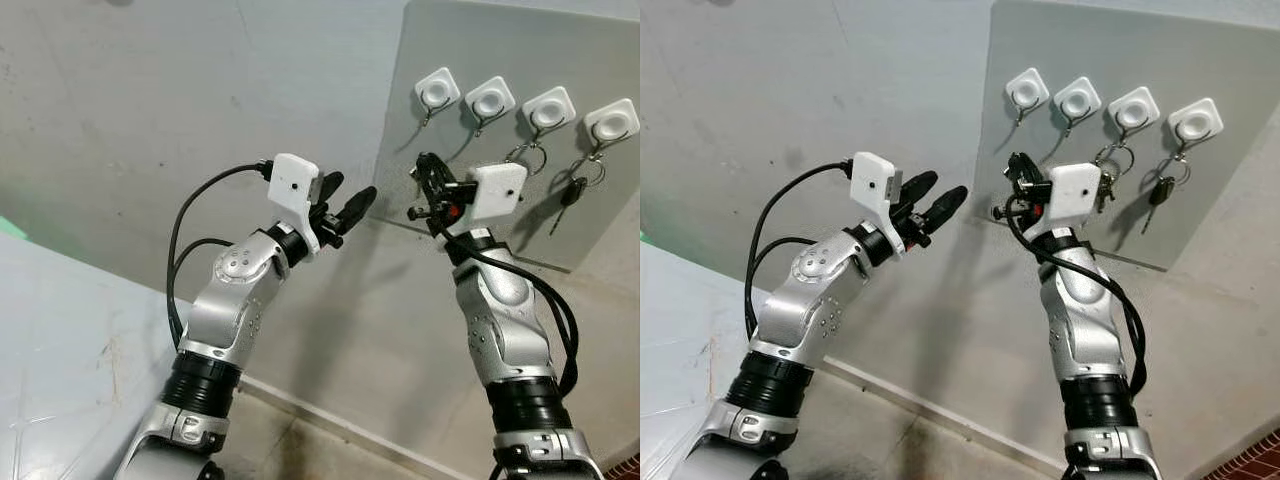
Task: Hang keys on a hook
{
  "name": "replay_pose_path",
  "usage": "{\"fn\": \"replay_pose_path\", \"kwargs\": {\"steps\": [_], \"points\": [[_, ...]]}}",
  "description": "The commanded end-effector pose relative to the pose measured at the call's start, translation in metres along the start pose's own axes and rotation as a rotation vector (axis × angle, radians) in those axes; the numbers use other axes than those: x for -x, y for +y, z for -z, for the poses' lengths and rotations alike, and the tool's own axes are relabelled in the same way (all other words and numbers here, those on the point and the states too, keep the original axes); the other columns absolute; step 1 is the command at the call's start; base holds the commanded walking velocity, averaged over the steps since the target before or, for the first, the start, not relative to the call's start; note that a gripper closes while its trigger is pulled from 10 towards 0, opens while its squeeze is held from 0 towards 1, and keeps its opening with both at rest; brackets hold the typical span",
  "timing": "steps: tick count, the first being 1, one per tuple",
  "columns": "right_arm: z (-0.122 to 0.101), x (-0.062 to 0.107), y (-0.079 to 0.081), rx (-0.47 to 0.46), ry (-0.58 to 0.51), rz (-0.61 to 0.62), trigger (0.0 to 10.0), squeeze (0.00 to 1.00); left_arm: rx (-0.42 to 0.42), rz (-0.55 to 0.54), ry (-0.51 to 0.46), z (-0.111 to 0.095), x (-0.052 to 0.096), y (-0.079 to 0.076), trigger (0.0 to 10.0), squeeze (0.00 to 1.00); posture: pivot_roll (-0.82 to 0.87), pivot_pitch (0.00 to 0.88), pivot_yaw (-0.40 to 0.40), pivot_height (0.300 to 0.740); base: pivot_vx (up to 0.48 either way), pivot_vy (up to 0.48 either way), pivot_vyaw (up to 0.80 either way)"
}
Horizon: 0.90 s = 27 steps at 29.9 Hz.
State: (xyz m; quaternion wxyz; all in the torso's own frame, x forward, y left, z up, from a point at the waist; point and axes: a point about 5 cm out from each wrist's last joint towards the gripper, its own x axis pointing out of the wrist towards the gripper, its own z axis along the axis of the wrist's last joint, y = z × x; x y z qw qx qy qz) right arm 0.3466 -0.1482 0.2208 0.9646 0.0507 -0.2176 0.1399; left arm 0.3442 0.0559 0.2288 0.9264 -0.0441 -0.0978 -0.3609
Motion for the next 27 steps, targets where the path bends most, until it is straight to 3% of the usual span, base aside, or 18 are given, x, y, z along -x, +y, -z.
{"fn": "replay_pose_path", "kwargs": {"steps": [1, 14, 27], "points": [[-0.011, 0.001, -0.004, -0.014, -0.056, 0.005, 10.0, 0.0, -0.013, 0.015, -0.024, -0.01, -0.002, -0.002, 10.0, 0.0, 0.0, 0.0, -0.014, 0.74, 0.0, 0.0, 0.0], [-0.025, 0.002, -0.016, -0.116, -0.132, 0.062, 10.0, 0.0, -0.024, 0.079, -0.043, -0.018, -0.009, -0.012, 10.0, 0.0, -0.01, 0.0, -0.003, 0.74, 0.0, 0.0, 0.0], [-0.037, -0.006, -0.016, -0.213, -0.191, 0.072, 10.0, 0.0, -0.024, 0.081, -0.05, -0.022, -0.012, -0.012, 10.0, 0.0, -0.01, 0.0, -0.001, 0.74, 0.0, 0.0, 0.0]]}}
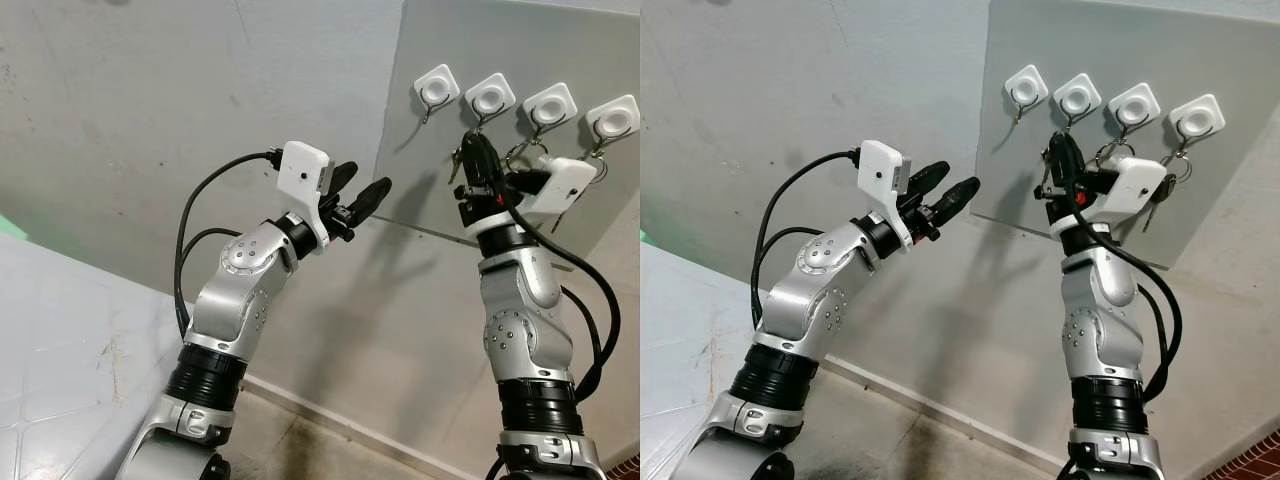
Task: Hang keys on a hook
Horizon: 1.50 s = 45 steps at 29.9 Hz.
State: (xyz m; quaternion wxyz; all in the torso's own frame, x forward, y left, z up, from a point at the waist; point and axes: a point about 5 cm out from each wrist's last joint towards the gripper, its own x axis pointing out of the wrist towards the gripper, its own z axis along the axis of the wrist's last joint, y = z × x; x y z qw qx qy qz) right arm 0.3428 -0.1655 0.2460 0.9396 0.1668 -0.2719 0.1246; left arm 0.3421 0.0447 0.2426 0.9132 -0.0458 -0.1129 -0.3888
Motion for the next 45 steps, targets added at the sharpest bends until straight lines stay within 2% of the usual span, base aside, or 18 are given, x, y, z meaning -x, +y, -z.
{"fn": "replay_pose_path", "kwargs": {"steps": [1, 11, 17, 22, 32, 35, 45], "points": [[-0.011, -0.006, 0.002, -0.015, -0.046, -0.004, 10.0, 0.0, -0.024, 0.017, -0.02, -0.01, -0.003, -0.002, 10.0, 0.0, -0.01, 0.0, 0.0, 0.74, 0.0, 0.0, 0.0], [-0.013, -0.008, 0.002, -0.07, -0.061, 0.012, 10.0, 0.0, -0.02, 0.017, -0.024, -0.012, -0.004, -0.001, 10.0, 0.0, 0.0, 0.0, 0.002, 0.74, 0.0, 0.0, 0.0], [-0.009, -0.004, 0.0, -0.134, -0.049, 0.032, 10.0, 0.0, -0.018, 0.015, -0.024, -0.012, -0.004, -0.001, 10.0, 0.0, 0.0, 0.0, 0.002, 0.74, 0.0, 0.0, 0.0], [-0.002, -0.001, -0.001, -0.241, -0.033, 0.056, 10.0, 0.0, -0.015, 0.013, -0.026, -0.013, -0.004, 0.0, 10.0, 0.0, 0.0, 0.0, 0.004, 0.74, 0.0, 0.0, 0.0], [0.003, 0.0, 0.0, -0.336, -0.031, 0.072, 10.0, 0.0, -0.012, 0.008, -0.028, -0.014, -0.003, 0.0, 10.0, 0.0, 0.01, 0.0, 0.002, 0.74, 0.0, 0.0, 0.0], [0.004, 0.001, -0.001, -0.422, -0.039, 0.087, 10.0, 0.0, -0.008, 0.005, -0.028, -0.014, -0.002, 0.0, 10.0, 0.0, 0.01, 0.0, 0.001, 0.74, 0.0, 0.0, 0.0], [-0.003, 0.001, -0.001, -0.496, -0.079, 0.064, 10.0, 0.0, -0.006, 0.003, -0.031, -0.014, -0.002, 0.0, 10.0, 0.0, 0.01, 0.0, 0.0, 0.74, 0.0, 0.0, 0.0]]}}
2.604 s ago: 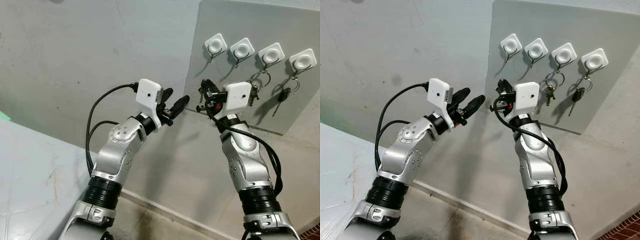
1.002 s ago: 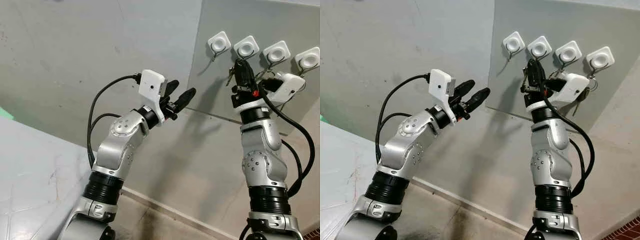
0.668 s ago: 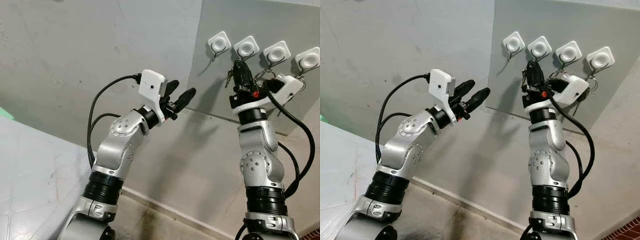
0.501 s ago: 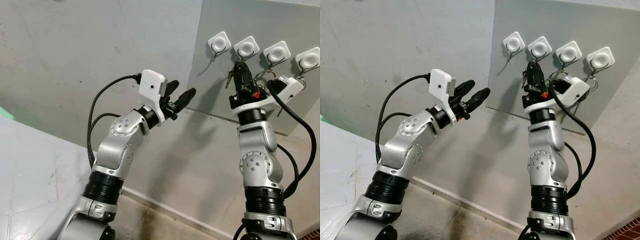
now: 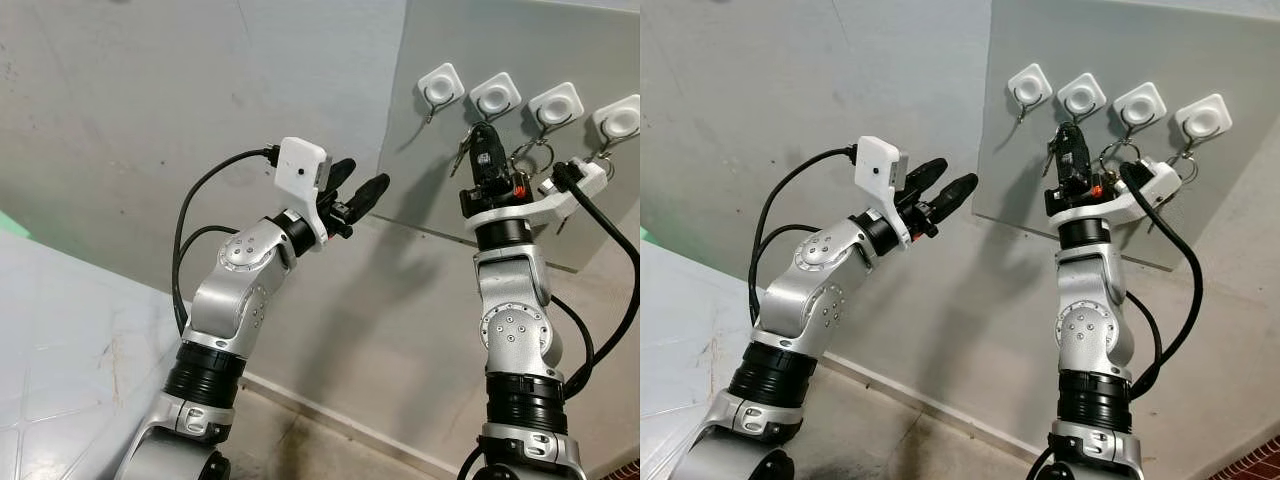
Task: Hang keys on a hook
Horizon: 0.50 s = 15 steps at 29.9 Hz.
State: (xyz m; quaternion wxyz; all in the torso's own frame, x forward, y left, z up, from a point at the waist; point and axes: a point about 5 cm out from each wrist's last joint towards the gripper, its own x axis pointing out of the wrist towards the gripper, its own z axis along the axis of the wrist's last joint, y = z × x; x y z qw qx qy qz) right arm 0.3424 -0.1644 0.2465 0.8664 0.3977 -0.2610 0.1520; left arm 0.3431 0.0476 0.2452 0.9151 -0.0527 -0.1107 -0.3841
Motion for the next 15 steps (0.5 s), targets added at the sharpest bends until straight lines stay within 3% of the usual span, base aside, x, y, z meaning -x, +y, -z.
{"fn": "replay_pose_path", "kwargs": {"steps": [1, 10, 15], "points": [[-0.003, 0.001, 0.002, -0.028, -0.013, -0.017, 10.0, 0.0, -0.019, 0.015, -0.029, -0.011, -0.003, -0.003, 10.0, 0.0, 0.01, 0.0, 0.0, 0.74, 0.0, 0.0, 0.0], [-0.002, 0.003, 0.014, -0.078, 0.004, -0.112, 10.0, 0.0, -0.018, 0.011, -0.028, -0.011, -0.003, -0.002, 10.0, 0.0, 0.01, 0.0, -0.001, 0.74, 0.0, 0.0, 0.0], [0.001, 0.004, 0.01, -0.074, 0.016, -0.088, 10.0, 0.0, -0.018, 0.01, -0.029, -0.011, -0.003, -0.002, 10.0, 0.0, 0.01, 0.0, -0.001, 0.74, 0.0, 0.0, 0.0]]}}
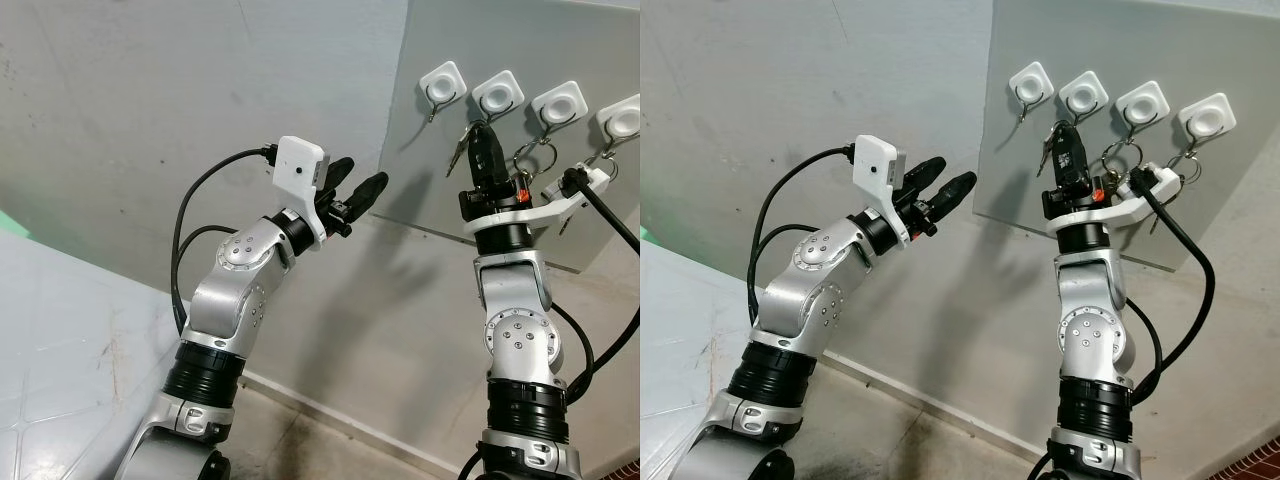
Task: Hang keys on a hook
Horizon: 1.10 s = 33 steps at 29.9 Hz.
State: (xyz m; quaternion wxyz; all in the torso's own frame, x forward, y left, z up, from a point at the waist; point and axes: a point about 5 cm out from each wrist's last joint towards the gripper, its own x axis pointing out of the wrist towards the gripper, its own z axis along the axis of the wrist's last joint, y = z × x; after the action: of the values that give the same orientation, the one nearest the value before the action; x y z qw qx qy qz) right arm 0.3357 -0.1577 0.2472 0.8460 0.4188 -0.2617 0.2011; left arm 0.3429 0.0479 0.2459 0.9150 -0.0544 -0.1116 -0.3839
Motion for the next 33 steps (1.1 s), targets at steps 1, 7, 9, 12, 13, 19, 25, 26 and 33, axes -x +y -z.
{"fn": "replay_pose_path", "kwargs": {"steps": [1, 7, 9, 12, 13, 19, 25, 26, 33], "points": [[-0.001, -0.001, 0.002, 0.005, -0.005, -0.006, 10.0, 0.0, -0.021, 0.01, -0.026, -0.011, -0.003, -0.002, 10.0, 0.0, 0.01, 0.0, -0.001, 0.74, 0.0, 0.0, 0.0], [-0.002, 0.001, -0.002, 0.005, -0.006, 0.022, 10.0, 0.0, -0.018, 0.012, -0.024, -0.011, -0.003, -0.002, 10.0, 0.0, 0.01, 0.0, -0.001, 0.74, 0.0, 0.0, 0.0], [-0.003, 0.002, -0.006, 0.01, -0.012, 0.051, 10.0, 0.0, -0.018, 0.012, -0.025, -0.011, -0.003, -0.002, 10.0, 0.0, 0.01, 0.0, 0.0, 0.74, 0.0, 0.0, 0.0], [-0.004, 0.002, -0.009, 0.007, -0.018, 0.07, 10.0, 0.0, -0.018, 0.013, -0.027, -0.011, -0.004, -0.002, 10.0, 0.0, 0.01, 0.0, 0.0, 0.74, 0.0, 0.0, 0.0], [-0.004, 0.002, -0.009, 0.006, -0.021, 0.07, 10.0, 0.0, -0.019, 0.013, -0.026, -0.011, -0.004, -0.002, 10.0, 0.0, 0.01, 0.0, 0.0, 0.74, 0.0, 0.0, 0.0], [-0.008, 0.0, -0.01, -0.003, -0.051, 0.07, 10.0, 0.0, -0.021, 0.013, -0.025, -0.011, -0.004, -0.002, 10.0, 0.0, 0.01, 0.0, 0.002, 0.74, 0.0, 0.0, 0.0], [-0.008, -0.001, -0.007, -0.006, -0.054, 0.056, 10.0, 0.0, -0.02, 0.014, -0.025, -0.011, -0.003, -0.002, 10.0, 0.0, 0.01, 0.0, 0.002, 0.74, 0.0, 0.0, 0.0], [-0.008, -0.001, -0.007, -0.006, -0.053, 0.053, 10.0, 0.0, -0.02, 0.014, -0.025, -0.011, -0.003, -0.002, 10.0, 0.0, 0.01, 0.0, 0.002, 0.74, 0.0, 0.0, 0.0], [-0.007, -0.001, -0.005, -0.011, -0.045, 0.04, 10.0, 0.0, -0.021, 0.013, -0.026, -0.012, -0.004, -0.001, 10.0, 0.0, 0.01, 0.0, 0.002, 0.74, 0.0, 0.0, 0.0]]}}
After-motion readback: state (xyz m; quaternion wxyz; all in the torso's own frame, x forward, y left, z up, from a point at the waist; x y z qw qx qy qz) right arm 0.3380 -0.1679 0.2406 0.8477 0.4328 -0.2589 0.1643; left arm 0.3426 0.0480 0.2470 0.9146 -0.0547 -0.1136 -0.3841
